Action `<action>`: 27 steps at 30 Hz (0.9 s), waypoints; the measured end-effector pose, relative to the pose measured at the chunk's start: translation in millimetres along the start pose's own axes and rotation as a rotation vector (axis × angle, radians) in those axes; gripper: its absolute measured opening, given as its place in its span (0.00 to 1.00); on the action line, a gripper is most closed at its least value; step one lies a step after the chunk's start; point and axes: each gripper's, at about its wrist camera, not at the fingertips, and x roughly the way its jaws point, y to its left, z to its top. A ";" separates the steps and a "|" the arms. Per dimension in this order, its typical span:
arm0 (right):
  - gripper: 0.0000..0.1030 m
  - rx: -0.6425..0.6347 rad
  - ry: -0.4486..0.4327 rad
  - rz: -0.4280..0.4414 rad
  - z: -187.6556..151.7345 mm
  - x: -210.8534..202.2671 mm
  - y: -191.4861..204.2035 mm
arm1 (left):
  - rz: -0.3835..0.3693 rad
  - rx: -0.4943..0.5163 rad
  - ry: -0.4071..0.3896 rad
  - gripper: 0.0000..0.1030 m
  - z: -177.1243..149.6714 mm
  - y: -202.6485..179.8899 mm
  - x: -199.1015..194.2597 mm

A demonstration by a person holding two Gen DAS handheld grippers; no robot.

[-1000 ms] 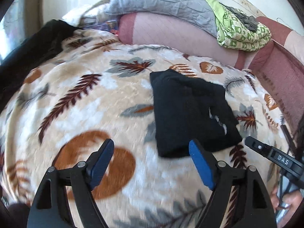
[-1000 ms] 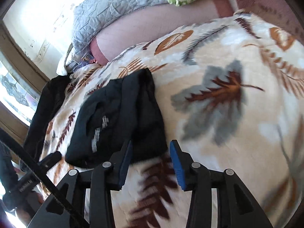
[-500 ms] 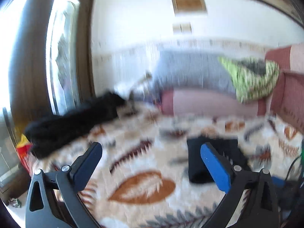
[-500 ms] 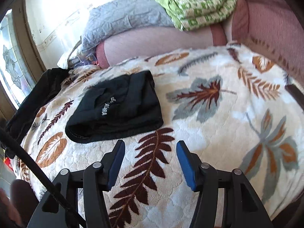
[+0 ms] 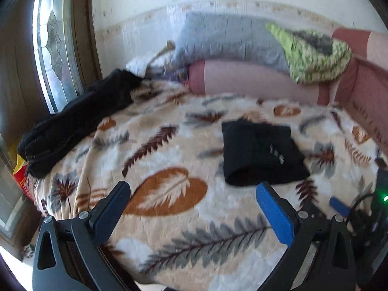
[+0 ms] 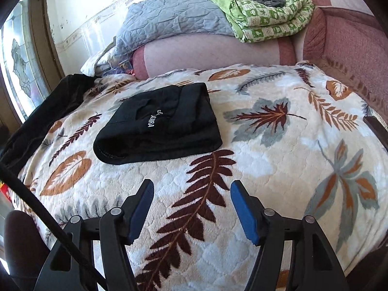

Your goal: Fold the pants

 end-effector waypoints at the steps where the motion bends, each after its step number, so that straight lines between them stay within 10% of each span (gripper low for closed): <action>1: 0.70 0.000 -0.001 -0.005 -0.2 0.2 -0.4 | 0.004 0.006 0.022 1.00 -4.2 -1.8 1.5; 27: 0.74 0.015 0.065 -0.069 -5.7 19.1 -7.8 | -0.059 0.101 0.249 1.00 -32.9 -21.8 42.6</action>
